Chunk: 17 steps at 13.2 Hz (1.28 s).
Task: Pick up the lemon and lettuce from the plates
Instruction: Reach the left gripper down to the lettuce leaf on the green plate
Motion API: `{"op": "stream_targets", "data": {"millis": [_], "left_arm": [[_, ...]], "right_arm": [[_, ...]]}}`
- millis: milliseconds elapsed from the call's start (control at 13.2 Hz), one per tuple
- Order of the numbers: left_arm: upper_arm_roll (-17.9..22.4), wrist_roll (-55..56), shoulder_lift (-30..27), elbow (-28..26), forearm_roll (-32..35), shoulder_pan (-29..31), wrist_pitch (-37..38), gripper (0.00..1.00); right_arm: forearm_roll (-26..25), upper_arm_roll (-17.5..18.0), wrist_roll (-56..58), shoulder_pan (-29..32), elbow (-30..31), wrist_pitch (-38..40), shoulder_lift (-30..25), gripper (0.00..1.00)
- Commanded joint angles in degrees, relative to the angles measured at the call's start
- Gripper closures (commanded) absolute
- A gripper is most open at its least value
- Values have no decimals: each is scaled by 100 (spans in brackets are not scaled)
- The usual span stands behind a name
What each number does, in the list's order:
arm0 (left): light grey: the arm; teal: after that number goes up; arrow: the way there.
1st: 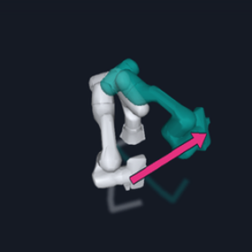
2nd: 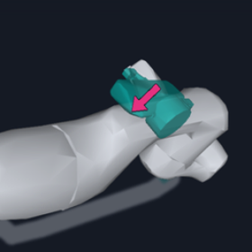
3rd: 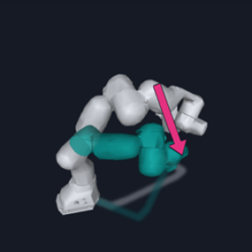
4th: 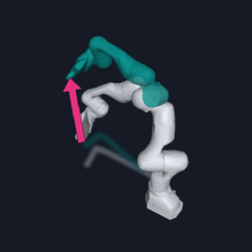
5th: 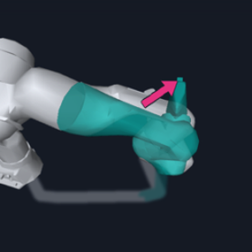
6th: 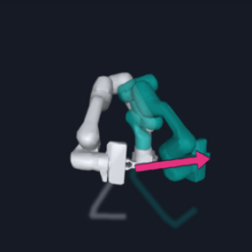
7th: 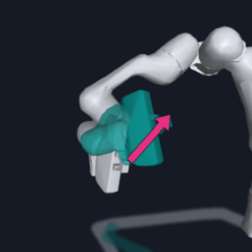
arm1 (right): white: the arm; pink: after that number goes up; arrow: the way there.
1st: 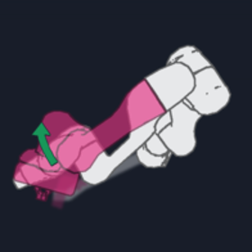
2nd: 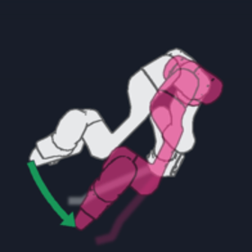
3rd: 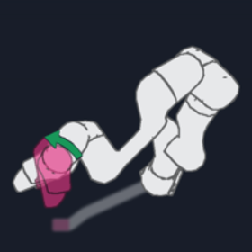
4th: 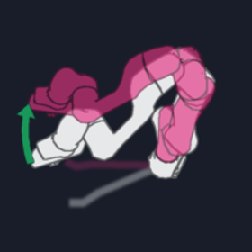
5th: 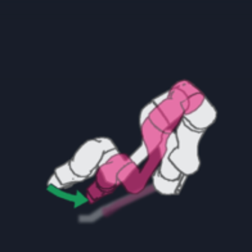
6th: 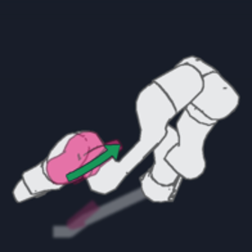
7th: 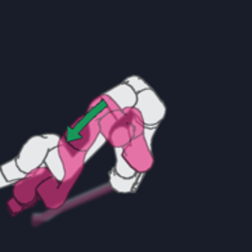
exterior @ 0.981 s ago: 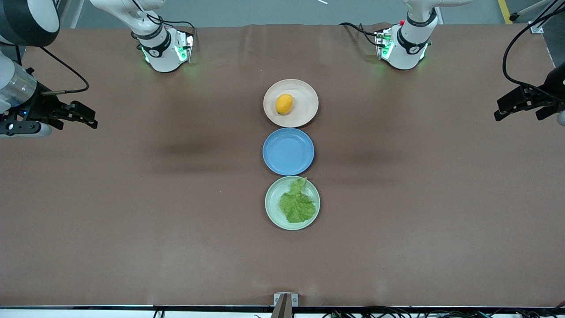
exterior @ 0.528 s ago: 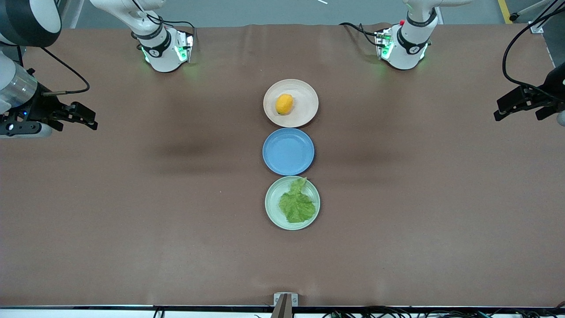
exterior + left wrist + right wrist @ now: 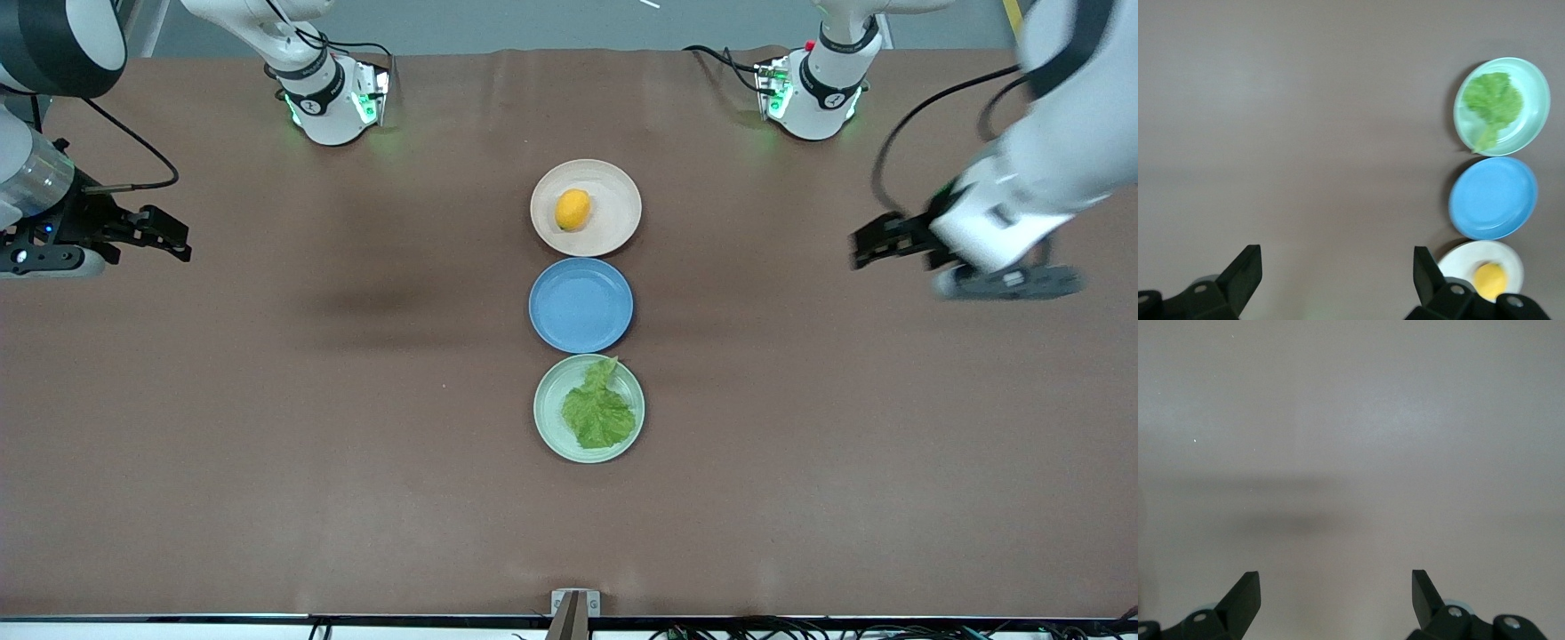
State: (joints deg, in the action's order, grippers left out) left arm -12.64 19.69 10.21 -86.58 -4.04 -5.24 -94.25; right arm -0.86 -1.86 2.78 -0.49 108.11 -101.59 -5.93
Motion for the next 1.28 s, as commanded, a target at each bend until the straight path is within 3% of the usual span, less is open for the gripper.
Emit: {"op": "stream_targets", "data": {"millis": [0, 453, 679, 981, 1208], "left_arm": [[-72, 1155, 857, 124, -9, -634, -811, 0], [-11, 3240, 2475, 229, 35, -1725, -3219, 0], [-2, 4146, 3161, 510, 149, -1910, -4020, 0], [550, 4754, 3645, 678, 184, -2384, -4917, 0], [850, 4799, 3945, 766, 158, -2623, -5279, 0]], "right_arm": [[296, 55, -5, 146, 157, -28, -146, 0], [305, 46, -5, 146, 9, 165, -128, 0], [261, 55, 12, 146, -412, 464, 353, 0], [402, 63, 83, 84, -853, 456, 969, 0], [437, 125, -537, -319, -862, 718, 997, 0]]}}
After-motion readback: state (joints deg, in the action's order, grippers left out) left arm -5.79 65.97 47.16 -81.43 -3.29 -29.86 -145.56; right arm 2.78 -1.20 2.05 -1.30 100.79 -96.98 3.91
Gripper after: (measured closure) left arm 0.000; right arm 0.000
